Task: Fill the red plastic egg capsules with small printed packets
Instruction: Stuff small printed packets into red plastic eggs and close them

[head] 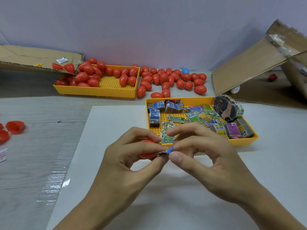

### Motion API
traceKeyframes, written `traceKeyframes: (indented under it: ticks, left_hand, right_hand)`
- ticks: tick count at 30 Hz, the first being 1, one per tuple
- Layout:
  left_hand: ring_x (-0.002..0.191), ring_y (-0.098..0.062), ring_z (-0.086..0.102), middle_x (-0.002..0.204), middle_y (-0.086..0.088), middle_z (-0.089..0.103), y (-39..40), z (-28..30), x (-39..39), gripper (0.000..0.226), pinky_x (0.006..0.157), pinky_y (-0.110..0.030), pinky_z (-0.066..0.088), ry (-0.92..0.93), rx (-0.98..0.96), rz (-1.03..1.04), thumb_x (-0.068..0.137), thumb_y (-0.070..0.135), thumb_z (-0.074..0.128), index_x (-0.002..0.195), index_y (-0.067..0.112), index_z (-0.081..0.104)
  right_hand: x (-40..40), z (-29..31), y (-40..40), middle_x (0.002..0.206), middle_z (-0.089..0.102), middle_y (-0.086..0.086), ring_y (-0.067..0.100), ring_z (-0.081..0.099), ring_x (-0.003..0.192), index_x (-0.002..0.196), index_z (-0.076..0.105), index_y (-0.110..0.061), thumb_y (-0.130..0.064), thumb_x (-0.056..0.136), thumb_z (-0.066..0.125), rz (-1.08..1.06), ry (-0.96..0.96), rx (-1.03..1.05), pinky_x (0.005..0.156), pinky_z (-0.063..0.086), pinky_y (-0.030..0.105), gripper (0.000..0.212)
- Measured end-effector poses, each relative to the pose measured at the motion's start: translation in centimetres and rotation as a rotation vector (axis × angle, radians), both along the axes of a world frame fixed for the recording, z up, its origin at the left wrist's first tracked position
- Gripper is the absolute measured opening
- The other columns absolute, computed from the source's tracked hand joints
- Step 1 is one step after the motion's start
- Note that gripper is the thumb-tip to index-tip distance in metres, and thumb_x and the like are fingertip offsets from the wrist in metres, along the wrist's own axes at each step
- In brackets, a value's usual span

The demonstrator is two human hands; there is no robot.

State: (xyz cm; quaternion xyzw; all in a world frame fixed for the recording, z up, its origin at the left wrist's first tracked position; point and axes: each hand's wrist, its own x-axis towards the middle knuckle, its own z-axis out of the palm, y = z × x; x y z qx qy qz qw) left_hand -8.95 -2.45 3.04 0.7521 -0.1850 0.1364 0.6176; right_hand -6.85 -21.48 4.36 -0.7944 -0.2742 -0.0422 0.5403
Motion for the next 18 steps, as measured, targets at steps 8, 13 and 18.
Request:
traceKeyframes:
  ticks: [8, 13, 18]
  left_hand:
    - [0.092, -0.016, 0.066, 0.1, -0.005, 0.063, 0.04, 0.25, -0.17, 0.019, 0.072, -0.022, 0.053, -0.192, 0.267, 0.103, 0.085, 0.023, 0.067, 0.099, 0.019, 0.077]
    - [0.091, -0.025, 0.068, 0.101, -0.003, 0.064, -0.22, 0.02, -0.3, 0.024, 0.075, -0.024, 0.056, 0.011, -0.026, -0.017, 0.082, 0.018, 0.07, 0.104, 0.015, 0.078]
    - [0.096, -0.027, 0.069, 0.103, -0.005, 0.067, -0.25, -0.11, -0.3, 0.032, 0.078, -0.024, 0.059, 0.153, -0.234, -0.025, 0.082, -0.001, 0.062, 0.108, 0.013, 0.075]
  right_hand:
    - [-0.12, -0.08, 0.39, 0.11, 0.065, -0.004, 0.021, 0.064, 0.088, 0.079, 0.077, -0.017, -0.028, 0.076, 0.08, -0.012, -0.043, 0.066, 0.06, 0.052, 0.041, 0.012]
    - [-0.03, -0.2, 0.55, 0.105, 0.067, -0.003, 0.021, 0.067, 0.088, 0.076, 0.076, -0.021, -0.027, 0.078, 0.075, -0.026, 0.113, 0.204, 0.06, 0.054, 0.036, 0.006]
    - [0.26, 0.1, 0.37, 0.099, 0.069, 0.0, 0.01, 0.067, 0.088, 0.071, 0.076, -0.021, -0.015, 0.079, 0.074, -0.066, 0.214, 0.298, 0.057, 0.047, 0.014, 0.01]
